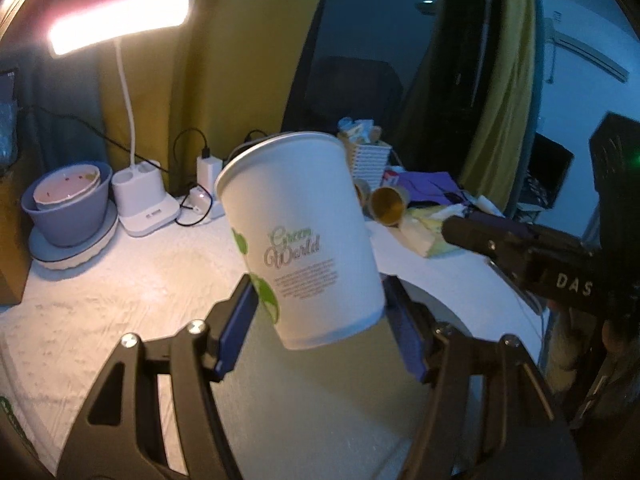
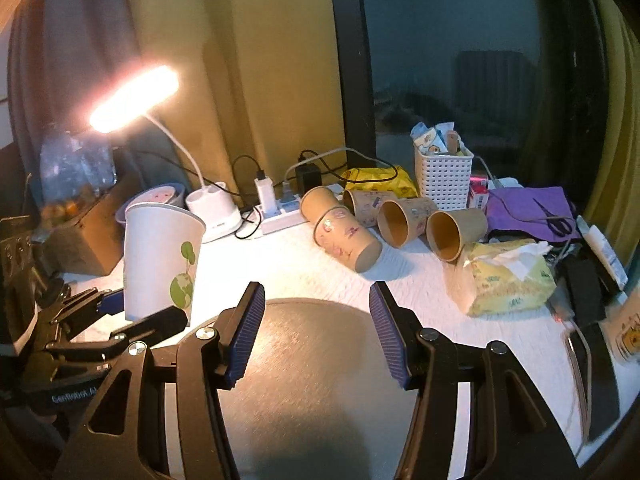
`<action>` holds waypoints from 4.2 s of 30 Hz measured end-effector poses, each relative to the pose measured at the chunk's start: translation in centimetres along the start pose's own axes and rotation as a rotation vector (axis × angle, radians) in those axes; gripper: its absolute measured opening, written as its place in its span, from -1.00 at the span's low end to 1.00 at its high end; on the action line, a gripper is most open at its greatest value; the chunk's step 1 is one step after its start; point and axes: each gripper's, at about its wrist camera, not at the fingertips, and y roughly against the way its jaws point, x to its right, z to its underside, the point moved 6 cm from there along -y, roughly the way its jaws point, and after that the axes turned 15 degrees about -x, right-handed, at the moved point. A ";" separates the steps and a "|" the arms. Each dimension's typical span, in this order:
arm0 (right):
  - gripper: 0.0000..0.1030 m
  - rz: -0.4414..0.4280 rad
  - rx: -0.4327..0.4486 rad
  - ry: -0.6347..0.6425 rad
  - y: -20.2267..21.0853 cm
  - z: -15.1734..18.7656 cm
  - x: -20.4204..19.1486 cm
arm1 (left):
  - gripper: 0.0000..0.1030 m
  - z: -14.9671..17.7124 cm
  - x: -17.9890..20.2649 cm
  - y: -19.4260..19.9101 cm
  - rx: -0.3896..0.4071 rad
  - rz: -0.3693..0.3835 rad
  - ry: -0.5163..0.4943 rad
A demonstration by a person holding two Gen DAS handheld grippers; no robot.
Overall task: Flip cup upright
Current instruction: 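Lift the white cup with the left gripper and rotate it upright over the mat, then lower the upright cup onto the grey mat with the left gripper, then open the left gripper and withdraw it from the standing cup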
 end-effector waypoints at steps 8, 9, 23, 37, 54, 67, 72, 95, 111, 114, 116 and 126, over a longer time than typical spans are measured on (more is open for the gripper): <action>0.11 0.001 0.059 -0.008 4.3 2.1 -1.9 | 0.26 3.9 1.6 3.0 0.062 -0.004 -0.075; 0.11 -0.002 0.064 -0.011 4.8 2.4 -2.1 | 0.26 4.5 1.8 3.2 0.073 -0.015 -0.088; 0.46 -0.216 0.083 -0.023 8.7 6.9 -5.6 | 0.26 10.6 4.4 5.0 0.165 -0.057 -0.221; 0.51 -0.435 -0.074 -0.017 6.0 9.5 -8.0 | 0.26 12.8 6.9 5.5 0.210 -0.054 -0.315; 0.34 -0.485 -0.101 0.017 5.3 9.7 -8.8 | 0.27 13.6 7.7 5.8 0.233 -0.026 -0.370; 0.34 -0.339 -0.020 0.017 4.6 8.4 -7.7 | 0.52 13.6 4.6 3.8 0.091 0.017 -0.243; 0.34 -0.200 -0.002 0.043 2.6 8.1 -7.2 | 0.52 13.1 2.6 3.4 0.064 0.010 -0.169; 0.34 0.034 -0.044 0.131 -4.2 9.1 -8.4 | 0.52 11.6 -5.3 1.8 -0.006 -0.003 0.151; 0.56 0.053 -0.089 0.108 -3.7 11.1 -8.0 | 0.60 11.5 -5.6 1.2 -0.026 -0.019 0.165; 0.56 0.057 -0.093 0.097 -3.4 11.4 -7.8 | 0.61 11.6 -5.7 1.4 -0.027 -0.026 0.166; 0.56 0.060 -0.096 0.085 -3.1 11.6 -7.7 | 0.61 11.6 -5.6 1.4 -0.032 -0.031 0.153; 0.56 0.077 -0.108 0.055 -1.2 13.8 -7.4 | 0.61 12.3 -4.6 2.8 -0.016 -0.046 0.107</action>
